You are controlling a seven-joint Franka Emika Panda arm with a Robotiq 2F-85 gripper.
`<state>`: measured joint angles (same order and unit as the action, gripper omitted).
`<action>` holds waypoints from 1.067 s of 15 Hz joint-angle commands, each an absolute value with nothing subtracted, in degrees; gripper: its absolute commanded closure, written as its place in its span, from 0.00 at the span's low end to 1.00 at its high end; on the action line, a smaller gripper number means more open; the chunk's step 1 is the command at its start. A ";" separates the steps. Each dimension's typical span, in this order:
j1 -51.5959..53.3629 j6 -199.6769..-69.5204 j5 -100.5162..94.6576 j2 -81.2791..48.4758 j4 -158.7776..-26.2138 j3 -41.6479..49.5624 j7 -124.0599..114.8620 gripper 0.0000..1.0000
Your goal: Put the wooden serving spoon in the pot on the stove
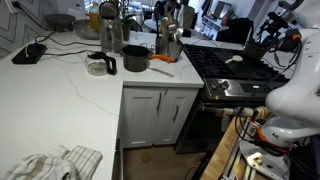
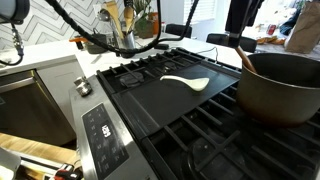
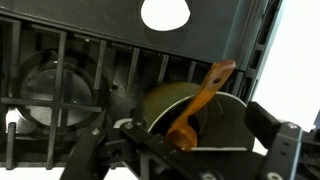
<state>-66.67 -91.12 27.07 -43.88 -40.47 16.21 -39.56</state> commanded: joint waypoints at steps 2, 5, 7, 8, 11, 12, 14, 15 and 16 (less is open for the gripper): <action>-64.80 -89.54 23.75 -38.13 -45.51 16.81 -31.99 0.00; -62.45 -91.36 21.11 -33.53 -51.71 16.56 -22.52 0.00; -60.36 -91.87 18.88 -30.04 -57.62 16.54 -16.67 0.00; -59.51 -90.75 17.91 -28.80 -59.87 16.39 -14.45 0.00; -57.45 -89.64 15.83 -24.39 -67.81 15.96 -6.92 0.00; -56.94 -89.93 15.43 -22.88 -70.54 15.75 -3.99 0.00; -57.40 -89.62 16.78 -27.04 -64.19 16.07 -7.13 0.00; -57.11 -89.62 16.64 -26.05 -65.82 16.06 -6.10 0.00; -56.99 -89.62 16.60 -25.32 -66.86 16.06 -5.50 0.00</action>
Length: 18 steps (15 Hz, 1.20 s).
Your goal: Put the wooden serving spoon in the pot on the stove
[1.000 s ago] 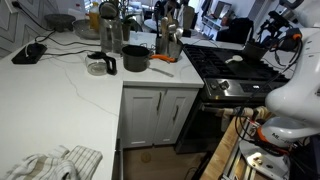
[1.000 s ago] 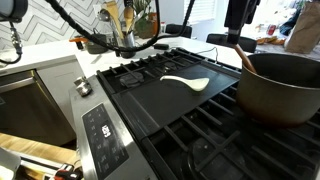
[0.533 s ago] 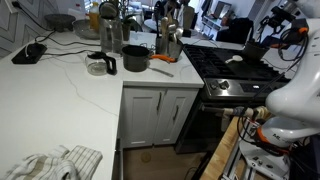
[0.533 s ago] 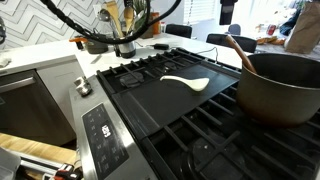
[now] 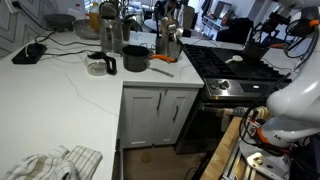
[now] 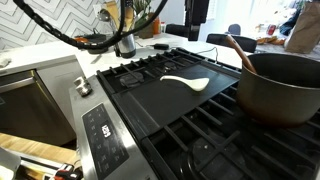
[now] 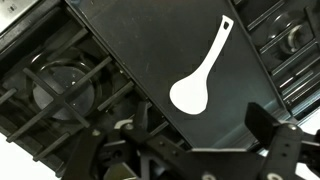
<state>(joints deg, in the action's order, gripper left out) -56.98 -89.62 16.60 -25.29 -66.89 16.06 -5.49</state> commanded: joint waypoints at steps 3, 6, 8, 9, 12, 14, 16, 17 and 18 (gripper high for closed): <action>-56.96 -89.62 16.59 -24.31 -68.09 16.06 -5.07 0.00; -52.52 -91.26 12.74 -17.83 -75.35 14.33 1.28 0.00; -49.12 -92.45 10.39 -13.10 -81.25 12.84 3.47 0.00; -47.51 -92.64 9.14 -11.21 -83.55 12.03 4.41 0.00; -42.67 -92.81 5.76 -5.09 -91.34 8.73 6.49 0.00; -39.79 -93.10 3.21 -1.09 -96.72 6.30 7.30 0.00; -32.53 -92.82 1.50 2.92 -101.92 8.66 8.41 0.00; -29.80 -92.82 0.57 5.20 -104.70 8.77 8.82 0.00; -27.12 -92.85 -0.45 7.46 -107.41 8.85 9.25 0.00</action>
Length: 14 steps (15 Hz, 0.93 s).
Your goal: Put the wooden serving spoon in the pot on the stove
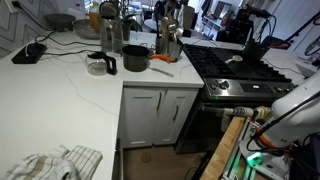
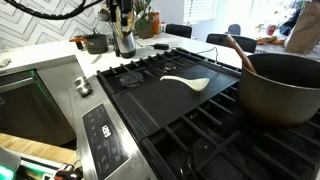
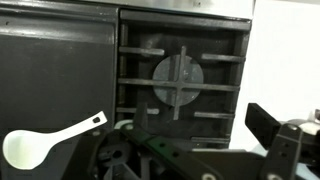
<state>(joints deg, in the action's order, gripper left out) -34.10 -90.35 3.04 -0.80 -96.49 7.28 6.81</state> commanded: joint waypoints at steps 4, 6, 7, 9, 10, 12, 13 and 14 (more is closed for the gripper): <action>-17.70 -92.17 -4.91 17.88 -117.88 7.54 10.04 0.00; -13.90 -91.77 -6.99 23.75 -122.64 6.22 10.19 0.00; -12.20 -91.62 -8.10 26.81 -125.02 5.40 10.23 0.00; -9.19 -91.24 -9.96 32.84 -129.02 3.92 10.87 0.00; -7.85 -90.89 -10.55 35.56 -130.42 3.62 11.99 0.00; -5.35 -90.53 -11.89 41.15 -132.75 3.50 14.79 0.00; -4.24 -90.61 -12.67 43.66 -133.59 3.79 16.51 0.00; -3.26 -91.16 -13.61 46.21 -134.41 4.27 18.24 0.00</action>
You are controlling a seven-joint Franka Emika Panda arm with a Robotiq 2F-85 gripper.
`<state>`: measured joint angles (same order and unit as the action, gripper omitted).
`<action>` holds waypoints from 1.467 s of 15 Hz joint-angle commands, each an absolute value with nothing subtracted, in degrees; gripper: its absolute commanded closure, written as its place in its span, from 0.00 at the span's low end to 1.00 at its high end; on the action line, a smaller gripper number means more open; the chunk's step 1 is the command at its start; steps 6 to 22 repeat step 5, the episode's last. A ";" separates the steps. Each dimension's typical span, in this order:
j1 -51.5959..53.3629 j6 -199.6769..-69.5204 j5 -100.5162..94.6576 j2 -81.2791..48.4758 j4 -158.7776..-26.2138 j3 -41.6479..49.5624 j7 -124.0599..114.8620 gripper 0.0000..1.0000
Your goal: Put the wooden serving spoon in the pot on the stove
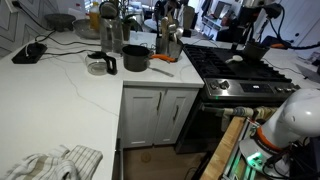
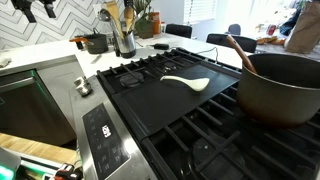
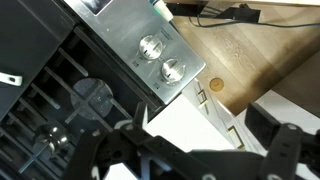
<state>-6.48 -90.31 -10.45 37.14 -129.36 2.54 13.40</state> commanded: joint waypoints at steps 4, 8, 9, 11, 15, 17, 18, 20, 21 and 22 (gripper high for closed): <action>-2.56 -89.93 -13.09 44.96 -132.21 4.27 16.18 0.00; -2.49 -89.93 -13.15 45.72 -132.64 4.34 16.32 0.00; -2.49 -89.93 -13.15 45.72 -132.64 4.34 16.32 0.00; -2.49 -89.93 -13.15 45.72 -132.64 4.34 16.32 0.00; -2.49 -89.93 -13.15 45.72 -132.64 4.34 16.32 0.00; -2.49 -89.93 -13.15 45.72 -132.64 4.34 16.32 0.00; -2.49 -89.93 -13.15 45.72 -132.64 4.34 16.32 0.00; -2.49 -89.93 -13.15 45.72 -132.64 4.34 16.32 0.00; -2.49 -89.93 -13.15 45.72 -132.64 4.34 16.32 0.00; -2.49 -89.93 -13.15 45.72 -132.64 4.34 16.32 0.00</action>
